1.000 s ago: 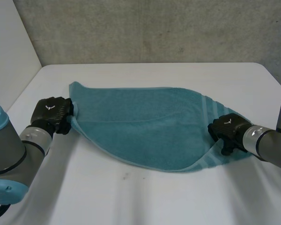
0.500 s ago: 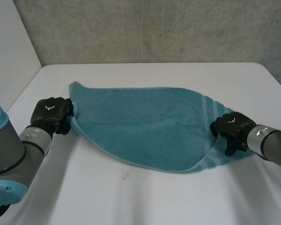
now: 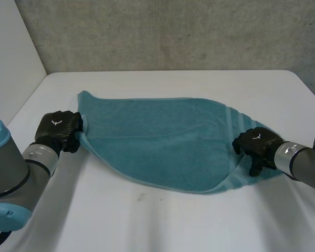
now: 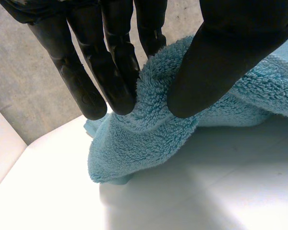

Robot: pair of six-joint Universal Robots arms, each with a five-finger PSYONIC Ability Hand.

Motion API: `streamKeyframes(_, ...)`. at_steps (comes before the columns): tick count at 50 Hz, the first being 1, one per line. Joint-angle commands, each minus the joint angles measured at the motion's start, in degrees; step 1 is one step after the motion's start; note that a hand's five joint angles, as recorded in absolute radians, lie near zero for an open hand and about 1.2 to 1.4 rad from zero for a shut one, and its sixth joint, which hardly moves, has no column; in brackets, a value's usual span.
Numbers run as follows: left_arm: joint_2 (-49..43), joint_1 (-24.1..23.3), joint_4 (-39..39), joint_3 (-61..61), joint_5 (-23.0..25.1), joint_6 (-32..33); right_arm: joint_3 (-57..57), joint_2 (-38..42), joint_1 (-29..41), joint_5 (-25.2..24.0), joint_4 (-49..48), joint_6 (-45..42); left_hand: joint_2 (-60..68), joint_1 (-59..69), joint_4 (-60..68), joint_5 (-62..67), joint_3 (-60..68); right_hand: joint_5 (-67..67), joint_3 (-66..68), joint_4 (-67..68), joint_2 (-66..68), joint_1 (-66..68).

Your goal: Fold the laundry

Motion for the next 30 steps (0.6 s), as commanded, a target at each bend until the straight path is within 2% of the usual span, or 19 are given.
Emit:
streamKeyframes(1,0.0,-0.05,0.04,0.0,0.02,0.0,-0.27,1.36,-0.16,0.34,0.0,-0.13,11.29,17.32,11.44,16.32,11.56,6.9,7.46,7.11,6.86,11.26)
streamKeyframes(6,0.0,0.04,0.04,0.0,0.02,0.0,-0.27,1.36,-0.51,0.43,0.0,-0.13,11.29,17.32,11.44,16.32,11.56,13.11,13.68,13.32,13.08,17.47)
streamKeyframes(10,0.0,0.04,0.04,0.0,0.02,0.0,-0.27,1.28,-0.6,0.52,-0.09,-0.13,11.29,17.32,11.44,16.32,11.56,26.72,27.28,26.93,26.68,31.08)
streamKeyframes(11,0.0,-0.05,0.04,0.0,-0.06,0.0,-0.35,1.28,-0.68,0.52,-0.26,-0.13,11.29,17.32,11.44,16.32,11.56,34.58,35.14,34.79,34.54,38.94)
streamKeyframes(12,0.09,0.21,-0.14,-0.09,-0.06,0.0,-0.09,-5.91,-3.05,1.84,-2.37,4.44,10.81,16.84,10.96,15.83,11.08,46.04,46.6,46.24,46.0,50.4)
streamKeyframes(17,1.23,0.3,-0.84,-0.09,-0.15,0.53,-0.18,-12.5,-4.11,1.84,4.1,4.71,10.64,16.67,10.79,15.67,10.91,46.04,46.6,46.24,46.0,50.4)
streamKeyframes(20,2.81,0.21,-3.11,-0.44,-0.24,1.66,-0.27,-13.58,-4.46,1.75,5.89,4.44,10.81,16.84,10.96,15.83,11.08,46.04,46.6,46.24,46.0,50.4)
streamKeyframes(21,3.25,0.21,-4.17,-0.61,-0.24,2.1,0.08,-17.32,-6.73,1.66,13.37,1.83,10.81,16.84,10.96,15.83,11.08,46.04,46.6,46.24,46.0,50.4)
streamKeyframes(22,3.69,0.21,-5.31,-0.79,-0.24,2.72,0.52,-18.23,-7.44,1.66,15.54,0.5,10.81,16.84,10.96,15.83,11.08,46.04,46.6,46.24,46.0,50.4)
streamKeyframes(30,8.25,0.48,-17.87,-2.89,-0.5,8.95,6.94,-22.28,-11.67,2.45,23.82,-10.59,10.64,16.67,10.79,15.67,10.91,46.04,46.6,46.24,46.0,50.4)
